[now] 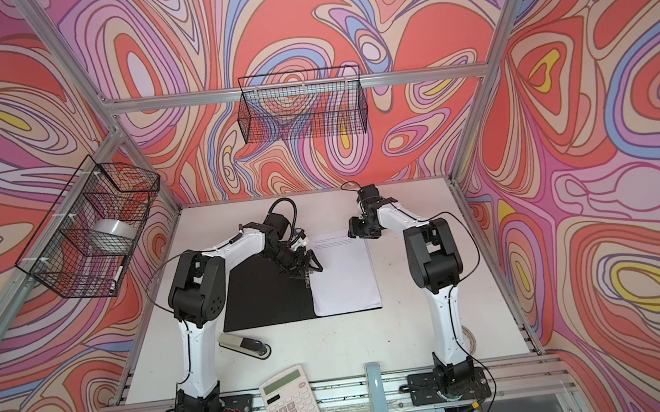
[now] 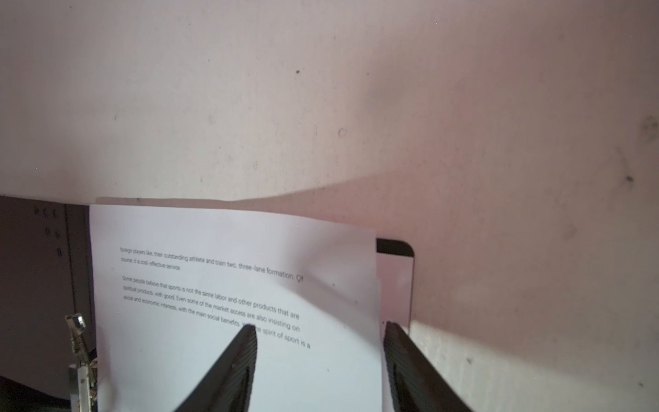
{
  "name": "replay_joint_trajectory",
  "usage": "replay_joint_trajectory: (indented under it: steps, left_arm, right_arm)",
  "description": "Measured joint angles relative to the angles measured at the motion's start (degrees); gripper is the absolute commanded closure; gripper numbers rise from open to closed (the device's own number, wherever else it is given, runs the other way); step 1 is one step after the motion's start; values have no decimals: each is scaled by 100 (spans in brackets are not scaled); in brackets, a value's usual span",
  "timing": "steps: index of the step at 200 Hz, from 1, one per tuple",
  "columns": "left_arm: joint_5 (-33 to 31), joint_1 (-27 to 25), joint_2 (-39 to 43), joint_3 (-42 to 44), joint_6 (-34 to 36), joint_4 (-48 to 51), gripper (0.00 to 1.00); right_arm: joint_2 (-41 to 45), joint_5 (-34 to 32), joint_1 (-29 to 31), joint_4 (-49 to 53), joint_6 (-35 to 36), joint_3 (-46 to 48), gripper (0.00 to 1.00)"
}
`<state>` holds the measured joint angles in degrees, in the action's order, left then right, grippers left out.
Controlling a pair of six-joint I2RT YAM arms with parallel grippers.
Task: Put the files into the folder
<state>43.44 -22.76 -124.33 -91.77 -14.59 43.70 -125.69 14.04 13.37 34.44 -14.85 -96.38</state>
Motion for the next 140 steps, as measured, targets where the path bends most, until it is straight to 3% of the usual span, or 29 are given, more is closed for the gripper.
replay_joint_trajectory:
  steps: [66, 140]
  left_arm:
    - [15, 44, 0, -2, -22, 35, 15]
    - [79, 63, 0, -20, -20, 90, 15]
  right_arm:
    - [719, -424, 13, 83, -166, 509, 39]
    - [2229, -155, 22, -125, -850, 2614, 39]
